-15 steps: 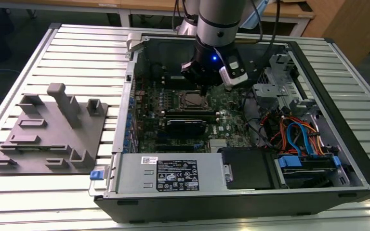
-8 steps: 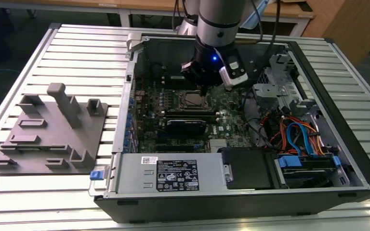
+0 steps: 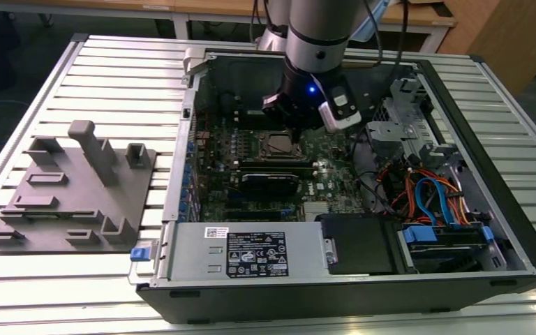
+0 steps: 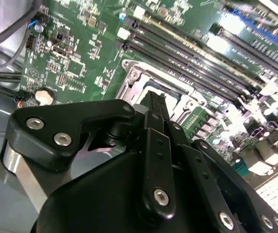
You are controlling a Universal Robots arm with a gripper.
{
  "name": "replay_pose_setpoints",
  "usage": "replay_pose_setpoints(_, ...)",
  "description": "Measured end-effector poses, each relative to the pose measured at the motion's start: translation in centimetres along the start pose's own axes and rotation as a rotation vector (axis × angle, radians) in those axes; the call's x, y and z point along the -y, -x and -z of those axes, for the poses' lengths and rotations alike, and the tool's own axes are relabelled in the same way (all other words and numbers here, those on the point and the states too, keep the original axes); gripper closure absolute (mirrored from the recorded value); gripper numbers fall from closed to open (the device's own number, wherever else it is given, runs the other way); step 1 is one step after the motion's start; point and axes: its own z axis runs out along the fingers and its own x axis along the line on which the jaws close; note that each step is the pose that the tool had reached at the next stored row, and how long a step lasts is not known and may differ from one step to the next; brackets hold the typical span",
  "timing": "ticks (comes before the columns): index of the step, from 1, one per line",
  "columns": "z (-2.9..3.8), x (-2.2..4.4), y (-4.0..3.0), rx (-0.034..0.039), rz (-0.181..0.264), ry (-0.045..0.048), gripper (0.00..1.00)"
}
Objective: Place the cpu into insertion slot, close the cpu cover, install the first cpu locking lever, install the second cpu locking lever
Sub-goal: 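Install the second cpu locking lever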
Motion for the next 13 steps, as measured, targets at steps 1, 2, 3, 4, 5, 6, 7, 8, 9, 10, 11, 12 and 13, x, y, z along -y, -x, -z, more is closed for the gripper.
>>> replay_pose_setpoints(1,0.02,0.16,0.01,0.0000,0.000,-0.0003,0.90)
replay_pose_setpoints(2,0.03,0.29,0.01,0.0000,0.000,-0.0004,0.90)
replay_pose_setpoints(3,0.03,0.39,0.02,0.0000,0.000,-0.0005,0.90)
replay_pose_setpoints(4,0.03,0.45,0.02,0.0001,0.000,-0.0006,0.90)
replay_pose_setpoints(5,0.03,0.47,0.02,0.0001,0.000,-0.0006,0.90)
replay_pose_setpoints(6,0.03,0.47,0.02,0.0001,0.000,-0.0006,0.90)
replay_pose_setpoints(7,0.04,0.51,0.03,0.0000,0.000,-0.0007,0.90)
replay_pose_setpoints(8,0.04,0.53,0.03,0.0001,0.000,-0.0006,0.90)
replay_pose_setpoints(9,0.04,0.53,0.03,0.0000,0.000,-0.0007,0.90)
replay_pose_setpoints(10,0.04,0.54,0.03,0.0000,0.000,-0.0007,0.90)
replay_pose_setpoints(11,0.04,0.54,0.03,0.0000,0.000,-0.0007,0.90)
replay_pose_setpoints(12,0.04,0.54,0.03,0.0000,0.000,-0.0008,0.90)
replay_pose_setpoints(13,0.04,0.54,0.03,0.0001,0.000,-0.0007,0.90)
